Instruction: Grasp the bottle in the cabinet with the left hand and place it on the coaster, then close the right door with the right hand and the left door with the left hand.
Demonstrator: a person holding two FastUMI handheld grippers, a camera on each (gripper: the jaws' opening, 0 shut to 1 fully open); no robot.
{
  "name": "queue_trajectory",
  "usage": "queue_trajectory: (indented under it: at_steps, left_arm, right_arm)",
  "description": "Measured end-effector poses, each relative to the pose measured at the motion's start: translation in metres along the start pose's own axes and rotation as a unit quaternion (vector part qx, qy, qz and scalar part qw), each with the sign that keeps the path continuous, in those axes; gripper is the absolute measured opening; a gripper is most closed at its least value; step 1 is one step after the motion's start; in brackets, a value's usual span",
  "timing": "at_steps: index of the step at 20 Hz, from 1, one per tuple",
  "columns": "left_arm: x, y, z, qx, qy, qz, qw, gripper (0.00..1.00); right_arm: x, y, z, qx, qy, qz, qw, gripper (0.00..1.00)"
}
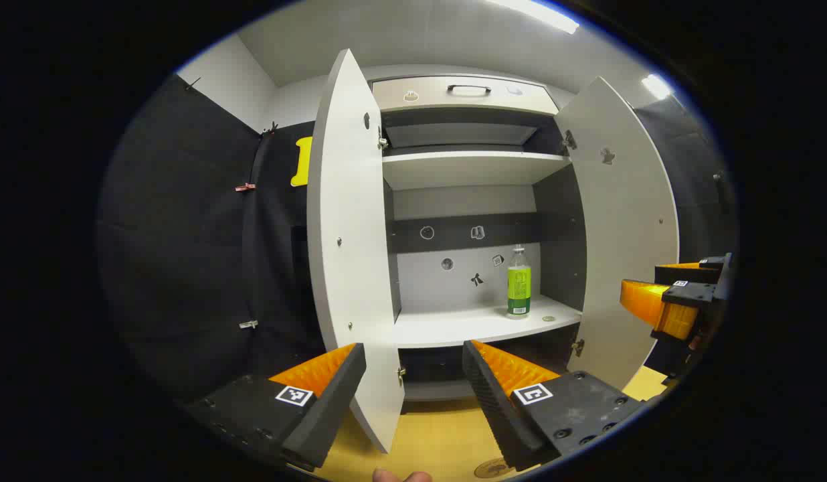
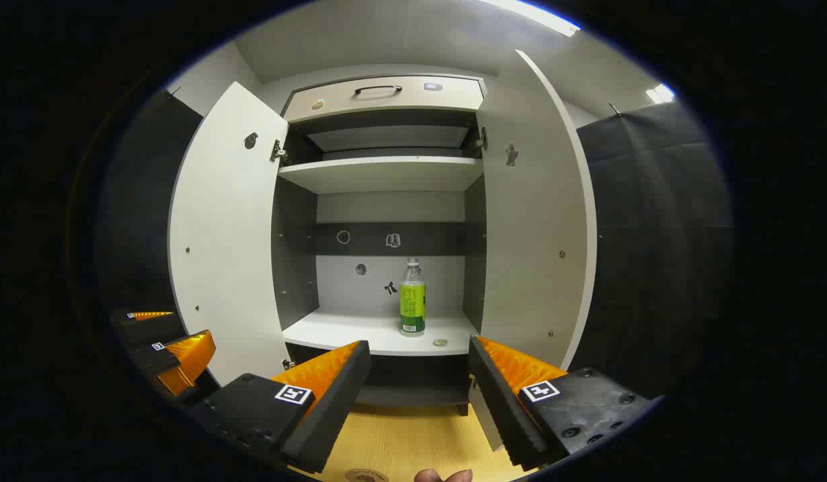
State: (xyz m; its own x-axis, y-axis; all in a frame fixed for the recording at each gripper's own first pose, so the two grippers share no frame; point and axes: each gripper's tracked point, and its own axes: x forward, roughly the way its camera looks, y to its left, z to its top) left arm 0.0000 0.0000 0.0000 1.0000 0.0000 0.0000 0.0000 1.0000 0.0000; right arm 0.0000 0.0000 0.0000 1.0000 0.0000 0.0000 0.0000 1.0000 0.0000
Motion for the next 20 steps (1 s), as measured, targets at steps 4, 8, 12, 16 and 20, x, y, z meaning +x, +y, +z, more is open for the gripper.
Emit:
queue_trajectory:
  at_steps: [4, 8, 12, 16, 20]
  left_arm:
    - [0.005, -0.008, 0.006, -0.005, -0.004, -0.007, 1.000, 0.93]
    - [0.008, -0.012, 0.013, -0.015, -0.018, -0.001, 1.000, 0.93]
    - [0.011, -0.011, 0.010, -0.013, -0.015, 0.007, 1.000, 0.93]
    - [0.022, -0.022, 0.013, -0.015, -0.017, -0.001, 1.000, 0.93]
    - [0.046, -0.056, 0.020, -0.028, -0.023, -0.032, 0.999, 0.93]
  right_arm:
    - [-0.001, -0.010, 0.003, 0.006, -0.003, -0.006, 1.000, 0.98]
    - [0.001, -0.022, 0.005, 0.010, -0.008, -0.011, 1.000, 0.98]
    - [0.003, -0.024, 0.008, 0.012, -0.008, -0.004, 1.000, 0.98]
    - [0.003, -0.029, 0.015, 0.005, -0.016, -0.002, 1.000, 0.98]
    - [-0.005, -0.038, 0.023, 0.027, -0.008, 0.000, 1.000, 0.98]
